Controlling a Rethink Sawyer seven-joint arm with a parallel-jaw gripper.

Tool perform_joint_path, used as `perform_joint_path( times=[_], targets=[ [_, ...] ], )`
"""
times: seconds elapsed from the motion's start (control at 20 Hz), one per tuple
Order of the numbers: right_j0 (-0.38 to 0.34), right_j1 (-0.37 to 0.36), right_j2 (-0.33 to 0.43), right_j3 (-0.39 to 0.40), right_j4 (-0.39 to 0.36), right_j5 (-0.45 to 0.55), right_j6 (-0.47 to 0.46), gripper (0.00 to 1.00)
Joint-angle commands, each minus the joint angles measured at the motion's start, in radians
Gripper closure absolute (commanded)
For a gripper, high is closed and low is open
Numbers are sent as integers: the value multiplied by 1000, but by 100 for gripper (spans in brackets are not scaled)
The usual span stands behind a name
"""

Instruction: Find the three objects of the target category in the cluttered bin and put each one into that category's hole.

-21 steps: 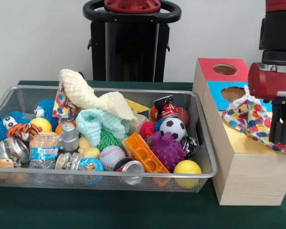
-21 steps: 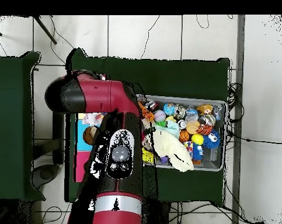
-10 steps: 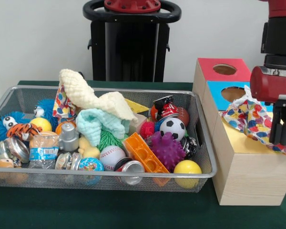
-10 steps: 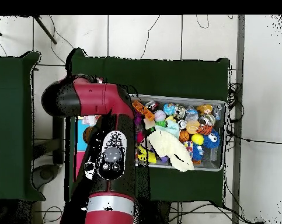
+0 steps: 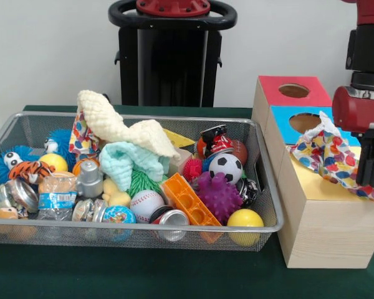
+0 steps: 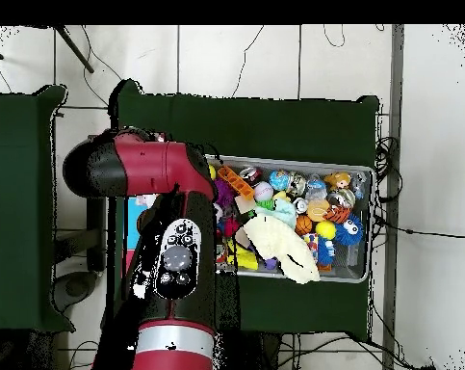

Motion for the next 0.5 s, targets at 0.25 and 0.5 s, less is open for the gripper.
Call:
perform_joint_path(
  times=[0.25,0.5],
  targets=[
    [-35,27,50,105,-20,68,103,100],
    [-42,37,50,100,-17,90,100,100]
  ],
)
